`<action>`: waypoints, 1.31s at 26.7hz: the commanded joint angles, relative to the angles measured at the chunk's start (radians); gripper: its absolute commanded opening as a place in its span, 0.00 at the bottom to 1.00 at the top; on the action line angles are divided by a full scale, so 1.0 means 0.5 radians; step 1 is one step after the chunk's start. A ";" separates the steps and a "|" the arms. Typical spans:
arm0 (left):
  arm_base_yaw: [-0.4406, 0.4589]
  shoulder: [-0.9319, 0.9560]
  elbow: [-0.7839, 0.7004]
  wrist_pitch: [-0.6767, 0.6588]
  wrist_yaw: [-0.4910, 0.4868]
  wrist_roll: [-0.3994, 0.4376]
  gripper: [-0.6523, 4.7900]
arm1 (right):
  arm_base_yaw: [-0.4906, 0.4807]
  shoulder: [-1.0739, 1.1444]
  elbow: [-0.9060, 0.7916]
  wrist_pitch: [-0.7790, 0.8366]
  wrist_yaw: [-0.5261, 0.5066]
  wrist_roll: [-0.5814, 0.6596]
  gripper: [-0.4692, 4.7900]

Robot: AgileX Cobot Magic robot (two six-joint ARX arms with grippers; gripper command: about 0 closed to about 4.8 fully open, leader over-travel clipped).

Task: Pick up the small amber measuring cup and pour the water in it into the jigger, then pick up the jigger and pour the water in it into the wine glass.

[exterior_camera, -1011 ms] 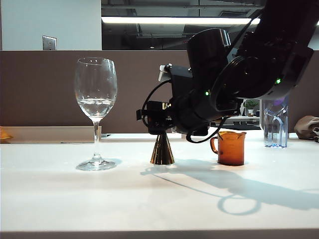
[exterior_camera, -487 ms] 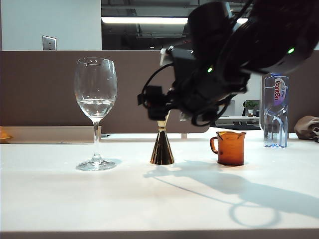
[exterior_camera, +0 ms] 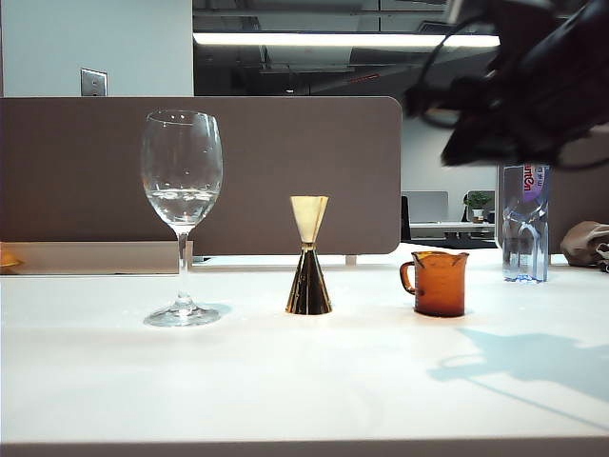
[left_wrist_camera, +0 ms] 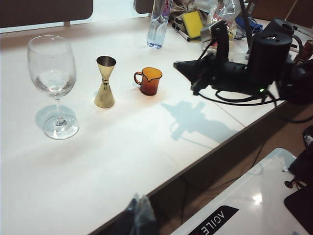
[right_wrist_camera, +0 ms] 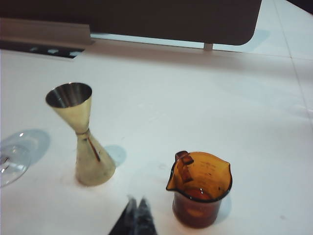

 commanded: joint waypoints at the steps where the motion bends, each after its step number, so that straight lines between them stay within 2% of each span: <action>1: 0.003 0.003 0.006 0.024 0.008 0.001 0.12 | -0.072 -0.191 0.008 -0.361 -0.121 -0.137 0.09; 3: 0.003 0.003 0.006 0.024 0.008 0.002 0.12 | -0.137 -0.298 0.008 -0.491 -0.134 -0.217 0.09; 11: 0.003 0.003 0.006 0.024 0.007 0.002 0.12 | -0.446 -0.581 0.007 -0.788 -0.150 -0.221 0.09; 15: 0.003 0.003 0.006 0.024 0.008 0.001 0.12 | -0.715 -0.786 0.007 -1.083 -0.351 -0.220 0.09; 17: 0.003 0.003 0.006 0.024 0.008 0.002 0.12 | -0.796 -0.835 0.007 -1.164 -0.375 -0.221 0.09; 35: 0.004 0.003 0.006 0.024 0.008 0.002 0.12 | -0.815 -0.874 -0.042 -1.228 -0.358 -0.221 0.09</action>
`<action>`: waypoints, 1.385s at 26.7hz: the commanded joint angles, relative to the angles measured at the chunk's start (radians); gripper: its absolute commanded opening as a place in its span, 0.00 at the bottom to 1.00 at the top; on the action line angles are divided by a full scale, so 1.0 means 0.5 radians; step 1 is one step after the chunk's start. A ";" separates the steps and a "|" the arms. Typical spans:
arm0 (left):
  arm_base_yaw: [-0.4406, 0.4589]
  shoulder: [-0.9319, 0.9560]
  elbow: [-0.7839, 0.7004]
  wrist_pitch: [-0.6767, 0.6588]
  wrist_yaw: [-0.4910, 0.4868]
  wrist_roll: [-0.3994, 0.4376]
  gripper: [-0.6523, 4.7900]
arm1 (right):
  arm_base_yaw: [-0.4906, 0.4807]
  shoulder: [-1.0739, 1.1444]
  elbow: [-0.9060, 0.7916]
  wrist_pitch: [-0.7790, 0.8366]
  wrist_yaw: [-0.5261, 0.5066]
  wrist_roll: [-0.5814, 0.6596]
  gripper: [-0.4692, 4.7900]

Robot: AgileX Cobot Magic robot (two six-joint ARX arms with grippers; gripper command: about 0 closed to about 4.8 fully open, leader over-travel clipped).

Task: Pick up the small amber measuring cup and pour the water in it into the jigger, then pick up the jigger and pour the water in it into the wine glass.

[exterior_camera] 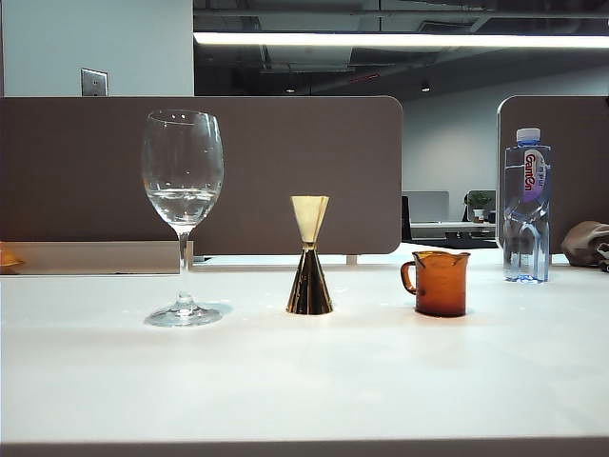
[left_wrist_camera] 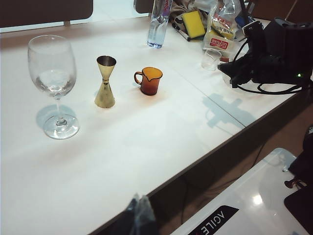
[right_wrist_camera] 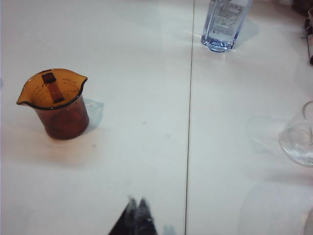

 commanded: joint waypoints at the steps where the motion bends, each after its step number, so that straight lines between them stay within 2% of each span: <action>1: 0.004 0.003 0.006 0.024 0.008 0.001 0.12 | 0.002 -0.003 0.005 0.020 0.000 -0.005 0.09; 4: 0.004 0.003 0.006 0.024 0.008 0.002 0.12 | 0.002 -0.006 0.004 0.019 0.000 -0.005 0.09; 8: 0.004 0.003 0.006 0.024 0.008 0.001 0.12 | 0.002 -0.221 -0.005 0.044 0.020 -0.070 0.09; 11: 0.004 0.003 0.006 0.024 0.008 0.002 0.12 | 0.002 -0.560 -0.127 0.483 0.038 -0.071 0.09; 14: 0.004 0.003 0.006 0.024 0.008 0.002 0.12 | 0.004 -0.785 -0.191 0.623 0.037 -0.069 0.09; 21: 0.004 0.003 0.006 0.024 0.008 0.002 0.12 | 0.001 -1.201 -0.389 0.658 0.037 -0.067 0.09; 31: 0.004 0.003 0.006 0.024 0.008 0.001 0.12 | -0.050 -1.416 -0.759 0.648 0.038 -0.063 0.09; 37: 0.004 0.003 0.006 0.024 0.008 0.001 0.12 | -0.079 -1.417 -0.763 0.299 0.021 -0.063 0.09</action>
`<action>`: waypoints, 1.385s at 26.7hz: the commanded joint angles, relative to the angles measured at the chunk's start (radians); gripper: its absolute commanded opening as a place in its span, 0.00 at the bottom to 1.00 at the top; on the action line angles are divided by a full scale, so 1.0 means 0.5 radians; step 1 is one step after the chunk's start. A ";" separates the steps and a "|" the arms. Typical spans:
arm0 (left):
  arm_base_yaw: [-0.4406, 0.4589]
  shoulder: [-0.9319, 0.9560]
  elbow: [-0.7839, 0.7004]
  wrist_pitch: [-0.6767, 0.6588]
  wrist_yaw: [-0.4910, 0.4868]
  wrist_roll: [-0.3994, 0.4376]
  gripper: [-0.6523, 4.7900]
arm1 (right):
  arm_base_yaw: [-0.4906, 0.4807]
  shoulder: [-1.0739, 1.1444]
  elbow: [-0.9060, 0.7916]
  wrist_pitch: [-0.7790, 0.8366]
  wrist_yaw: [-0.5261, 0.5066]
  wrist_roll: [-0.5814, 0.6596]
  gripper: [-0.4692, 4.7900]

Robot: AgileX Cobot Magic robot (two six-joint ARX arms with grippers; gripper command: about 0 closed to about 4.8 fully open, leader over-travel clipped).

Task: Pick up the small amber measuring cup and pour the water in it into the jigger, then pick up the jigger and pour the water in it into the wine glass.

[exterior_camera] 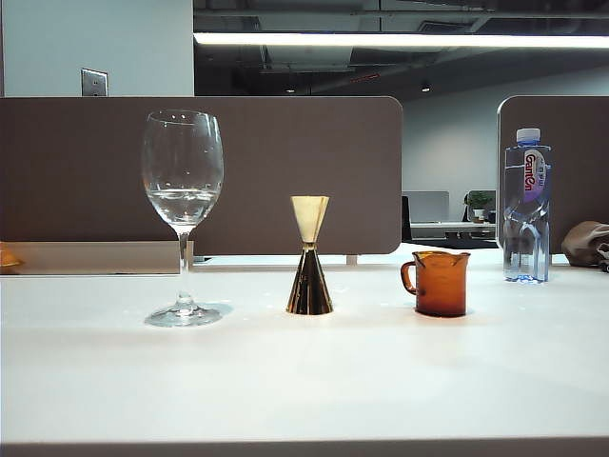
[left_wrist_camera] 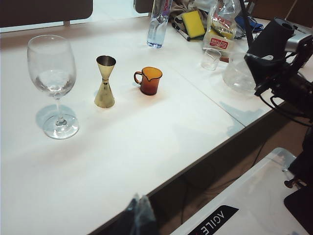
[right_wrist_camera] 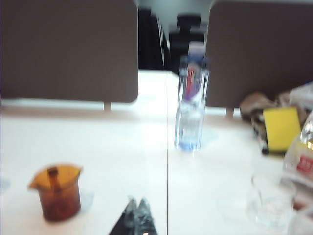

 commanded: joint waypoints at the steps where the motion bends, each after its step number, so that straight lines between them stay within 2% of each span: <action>1: 0.004 0.002 0.006 0.024 0.007 0.000 0.12 | -0.045 0.000 -0.014 -0.133 -0.056 0.002 0.09; 7: 0.004 0.002 0.006 0.024 0.007 0.001 0.12 | -0.211 0.000 -0.014 -0.361 -0.264 0.002 0.09; 13: 0.004 0.002 0.006 0.024 0.007 0.001 0.12 | -0.218 0.000 -0.014 -0.591 -0.275 0.002 0.09; 20: 0.003 0.002 0.006 0.024 0.007 0.001 0.12 | -0.359 0.000 -0.014 -0.581 -0.271 0.018 0.09; 37: 0.003 0.002 0.006 0.024 0.007 0.001 0.12 | -0.357 0.000 -0.014 -0.581 -0.271 0.018 0.09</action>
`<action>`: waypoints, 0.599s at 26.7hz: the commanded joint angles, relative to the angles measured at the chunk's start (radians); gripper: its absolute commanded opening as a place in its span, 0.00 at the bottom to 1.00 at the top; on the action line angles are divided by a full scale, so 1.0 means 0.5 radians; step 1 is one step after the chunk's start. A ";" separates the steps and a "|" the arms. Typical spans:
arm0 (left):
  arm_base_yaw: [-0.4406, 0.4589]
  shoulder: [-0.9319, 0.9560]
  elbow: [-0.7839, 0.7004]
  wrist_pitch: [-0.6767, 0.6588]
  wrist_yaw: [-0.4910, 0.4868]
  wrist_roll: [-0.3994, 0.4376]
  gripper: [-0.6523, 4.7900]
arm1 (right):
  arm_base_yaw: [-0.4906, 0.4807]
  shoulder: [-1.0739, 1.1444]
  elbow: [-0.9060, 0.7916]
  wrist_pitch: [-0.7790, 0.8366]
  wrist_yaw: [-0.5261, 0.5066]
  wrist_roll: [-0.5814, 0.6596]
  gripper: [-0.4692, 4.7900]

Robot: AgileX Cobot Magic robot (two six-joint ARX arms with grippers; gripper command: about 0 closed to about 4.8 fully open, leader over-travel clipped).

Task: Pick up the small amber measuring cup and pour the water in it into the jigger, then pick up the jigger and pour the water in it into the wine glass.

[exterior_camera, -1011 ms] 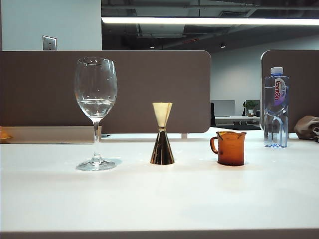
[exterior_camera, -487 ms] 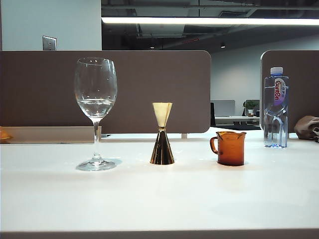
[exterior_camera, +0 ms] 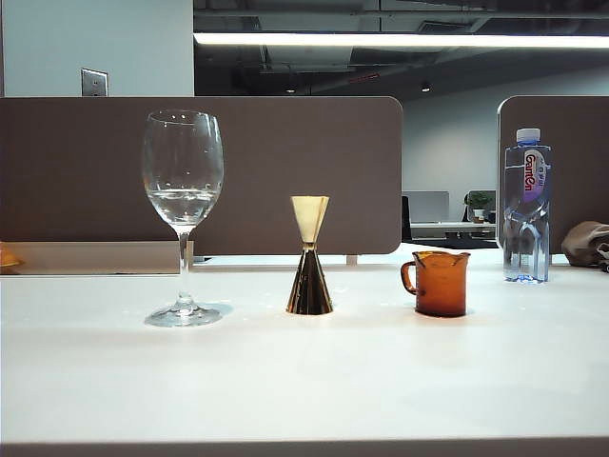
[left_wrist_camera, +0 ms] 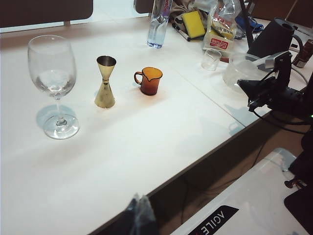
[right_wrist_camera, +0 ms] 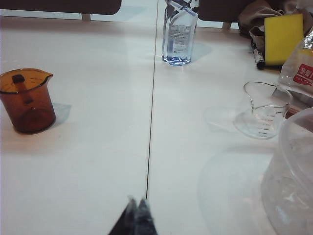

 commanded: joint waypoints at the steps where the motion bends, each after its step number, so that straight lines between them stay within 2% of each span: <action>1: 0.004 0.002 0.006 0.024 0.008 0.002 0.12 | 0.001 0.000 -0.014 0.003 0.004 0.005 0.09; 7: 0.004 0.002 0.006 0.031 -0.007 0.003 0.12 | 0.001 0.000 -0.014 0.003 0.004 0.005 0.09; 9: 0.000 0.002 -0.010 0.117 -0.128 0.109 0.12 | 0.001 0.000 -0.014 0.003 0.003 0.005 0.09; 13: -0.002 0.002 -0.211 0.616 -0.137 0.208 0.12 | 0.001 0.000 -0.014 0.003 0.004 0.005 0.09; 16: -0.038 -0.006 -0.514 1.151 -0.159 0.262 0.12 | 0.001 0.000 -0.014 0.003 0.004 0.005 0.09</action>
